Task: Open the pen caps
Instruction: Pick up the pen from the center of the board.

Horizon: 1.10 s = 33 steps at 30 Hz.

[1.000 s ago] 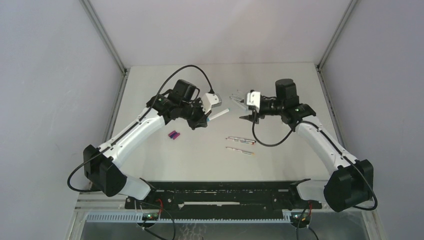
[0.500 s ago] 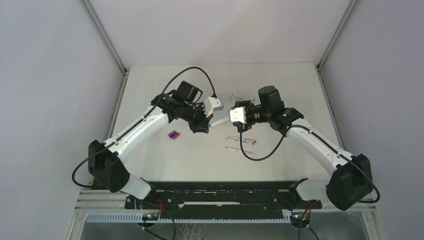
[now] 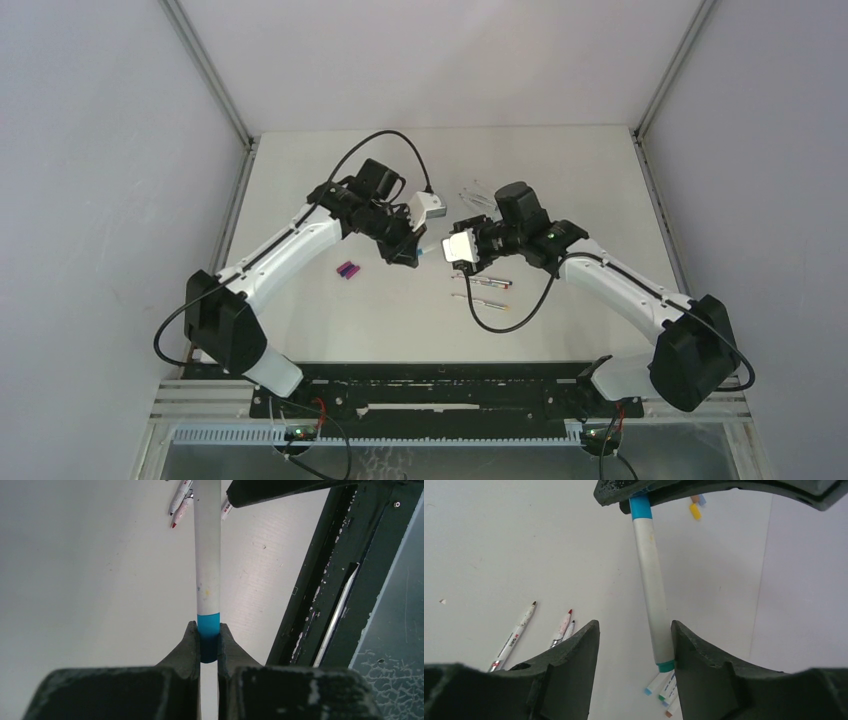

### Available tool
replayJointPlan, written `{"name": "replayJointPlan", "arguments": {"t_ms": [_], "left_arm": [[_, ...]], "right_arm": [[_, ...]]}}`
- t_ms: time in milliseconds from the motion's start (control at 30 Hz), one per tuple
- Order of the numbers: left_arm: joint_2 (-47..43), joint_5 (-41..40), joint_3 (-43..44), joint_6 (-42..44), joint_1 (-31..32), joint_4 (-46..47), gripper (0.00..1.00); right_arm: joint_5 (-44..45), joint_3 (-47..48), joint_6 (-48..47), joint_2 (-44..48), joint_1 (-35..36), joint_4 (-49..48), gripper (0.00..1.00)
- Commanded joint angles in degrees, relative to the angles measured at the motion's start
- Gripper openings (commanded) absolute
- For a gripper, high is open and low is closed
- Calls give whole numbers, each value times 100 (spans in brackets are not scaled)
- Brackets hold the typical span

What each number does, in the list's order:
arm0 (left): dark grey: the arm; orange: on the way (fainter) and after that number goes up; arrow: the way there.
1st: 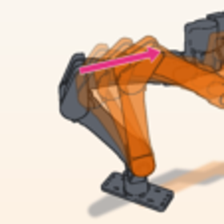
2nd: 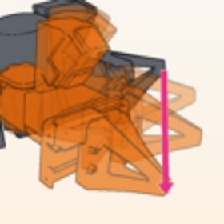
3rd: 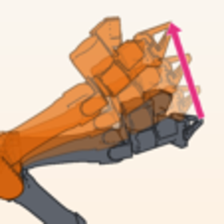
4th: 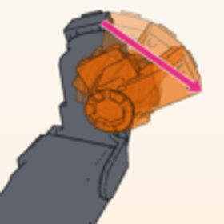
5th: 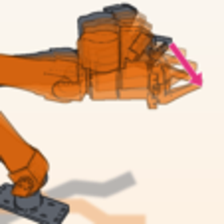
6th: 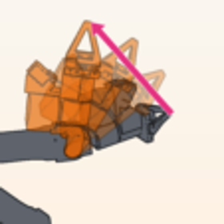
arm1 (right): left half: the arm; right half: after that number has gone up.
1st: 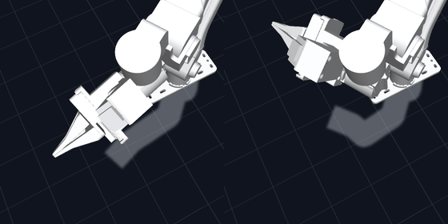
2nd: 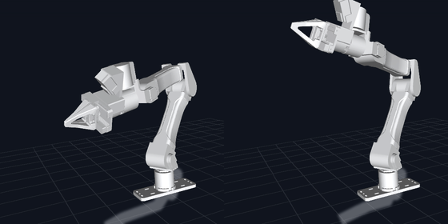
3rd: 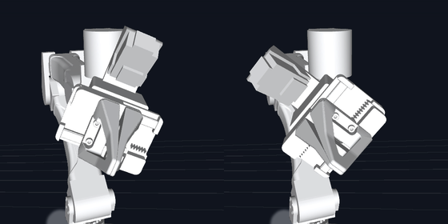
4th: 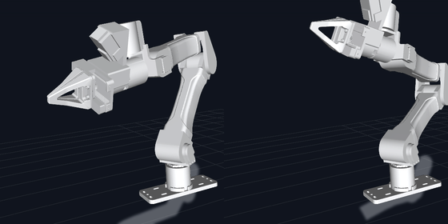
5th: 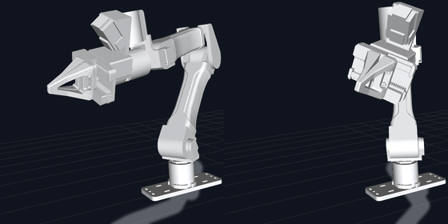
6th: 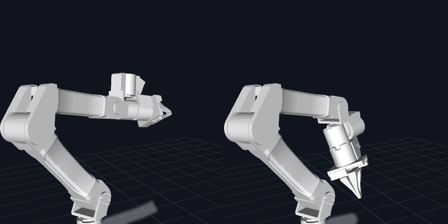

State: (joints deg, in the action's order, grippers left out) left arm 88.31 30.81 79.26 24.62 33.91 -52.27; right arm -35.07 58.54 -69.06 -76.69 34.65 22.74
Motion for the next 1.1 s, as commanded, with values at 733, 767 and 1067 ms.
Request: {"name": "replayJointPlan", "arguments": {"t_ms": [733, 767, 1067], "left_arm": [[35, 483, 434, 138, -108, -212, 0], [3, 457, 421, 133, -114, -169, 0], [-402, -73, 175, 92, -130, 190, 0]], "right_arm": [[334, -2, -200, -293, 395, -92, 0], [280, 14, -188, -310, 381, -61, 0], [-179, 378, 529, -470, 206, 168, 0]]}}
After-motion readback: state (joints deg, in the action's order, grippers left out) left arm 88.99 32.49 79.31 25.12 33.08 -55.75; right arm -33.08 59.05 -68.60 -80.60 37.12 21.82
